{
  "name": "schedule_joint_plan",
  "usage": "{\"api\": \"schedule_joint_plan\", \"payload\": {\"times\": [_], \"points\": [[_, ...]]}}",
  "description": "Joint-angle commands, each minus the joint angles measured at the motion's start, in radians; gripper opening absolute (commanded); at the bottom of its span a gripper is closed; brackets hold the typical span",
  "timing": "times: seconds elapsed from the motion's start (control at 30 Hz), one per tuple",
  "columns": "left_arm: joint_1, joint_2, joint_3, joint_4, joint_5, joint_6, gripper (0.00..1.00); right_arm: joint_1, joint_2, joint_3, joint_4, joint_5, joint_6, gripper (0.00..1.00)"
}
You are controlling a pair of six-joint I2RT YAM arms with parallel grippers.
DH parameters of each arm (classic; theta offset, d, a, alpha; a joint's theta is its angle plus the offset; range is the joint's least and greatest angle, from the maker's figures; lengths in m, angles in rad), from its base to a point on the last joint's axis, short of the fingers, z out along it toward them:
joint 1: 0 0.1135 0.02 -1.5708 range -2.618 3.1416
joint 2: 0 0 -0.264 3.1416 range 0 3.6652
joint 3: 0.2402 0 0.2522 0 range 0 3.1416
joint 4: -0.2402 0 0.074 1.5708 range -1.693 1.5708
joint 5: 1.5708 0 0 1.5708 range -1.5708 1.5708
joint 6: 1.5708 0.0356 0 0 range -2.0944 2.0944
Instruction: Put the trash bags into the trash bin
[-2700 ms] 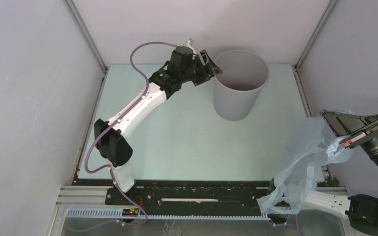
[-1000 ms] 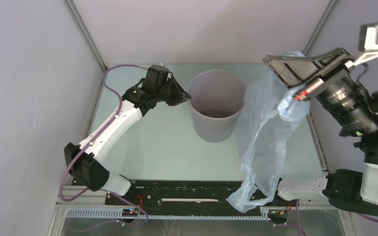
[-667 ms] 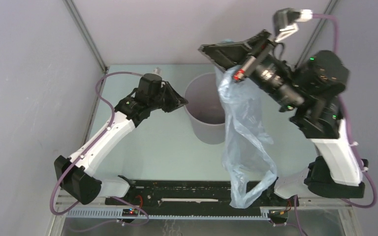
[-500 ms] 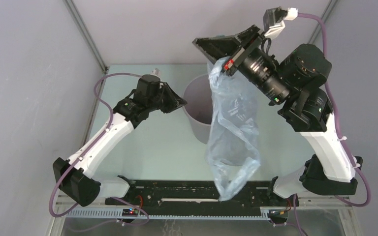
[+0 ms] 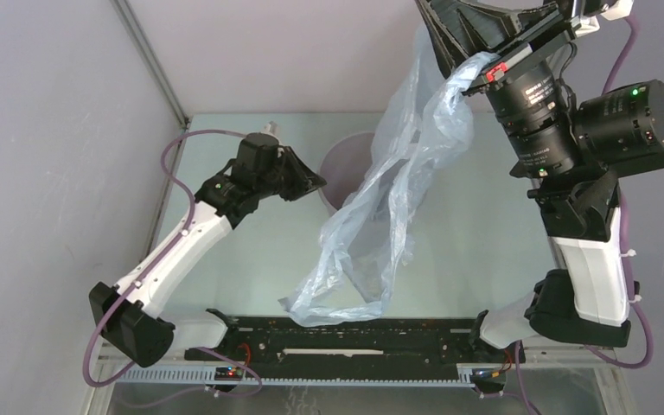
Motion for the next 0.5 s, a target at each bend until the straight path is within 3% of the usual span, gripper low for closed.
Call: {"api": "schedule_joint_plan", "payload": {"times": [0.0,0.07,0.13,0.33,0.47], "points": [[0.003,-0.048,-0.021,0.014,0.007,0.011,0.03,-0.041,-0.049,-0.139,0.049,0.076,0.034,0.00],[0.003,-0.058,-0.029,0.016,0.004,0.004,0.05,-0.059,-0.081,-0.247,0.052,0.096,0.103,0.00],[0.004,-0.070,-0.034,0.014,-0.004,0.007,0.14,-0.060,-0.108,-0.340,0.047,0.123,0.172,0.00],[0.006,-0.150,-0.020,-0.086,-0.087,0.075,0.65,-0.062,-0.141,-0.433,-0.050,0.206,0.250,0.00],[0.015,-0.279,-0.023,-0.197,-0.112,0.105,0.91,-0.077,-0.150,-0.457,-0.104,0.272,0.260,0.00]]}}
